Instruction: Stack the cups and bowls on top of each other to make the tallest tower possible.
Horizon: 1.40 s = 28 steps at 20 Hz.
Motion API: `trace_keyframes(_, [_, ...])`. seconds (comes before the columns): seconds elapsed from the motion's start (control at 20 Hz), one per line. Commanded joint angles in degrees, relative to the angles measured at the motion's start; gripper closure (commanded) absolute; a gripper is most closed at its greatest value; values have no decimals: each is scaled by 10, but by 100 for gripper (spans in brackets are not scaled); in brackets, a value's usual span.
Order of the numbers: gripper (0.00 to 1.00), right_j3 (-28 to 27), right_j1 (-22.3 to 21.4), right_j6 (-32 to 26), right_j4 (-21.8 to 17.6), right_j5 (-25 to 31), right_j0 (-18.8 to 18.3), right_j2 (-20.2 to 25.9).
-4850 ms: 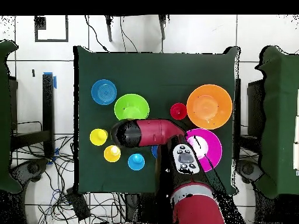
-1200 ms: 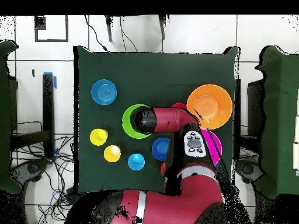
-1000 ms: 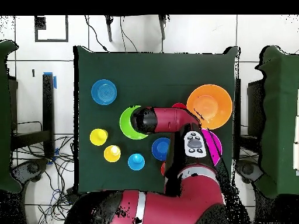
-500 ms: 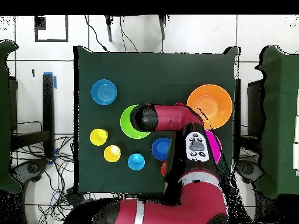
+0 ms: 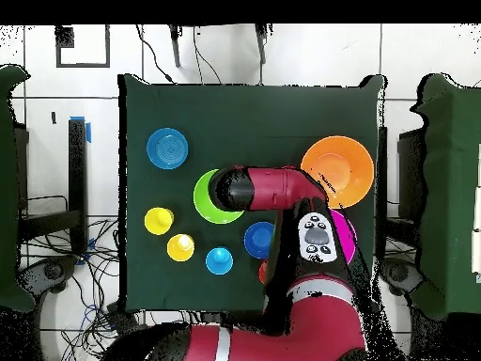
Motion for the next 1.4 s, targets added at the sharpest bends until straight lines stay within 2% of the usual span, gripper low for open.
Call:
trace_keyframes(0.05, [0,-21,54,21,-34,-29,15,38])
trace_keyframes(0.9, [0,-23,65,12,-36,-27,14,40])
trace_keyframes(1.4, [0,-42,97,23,-37,-46,22,32])
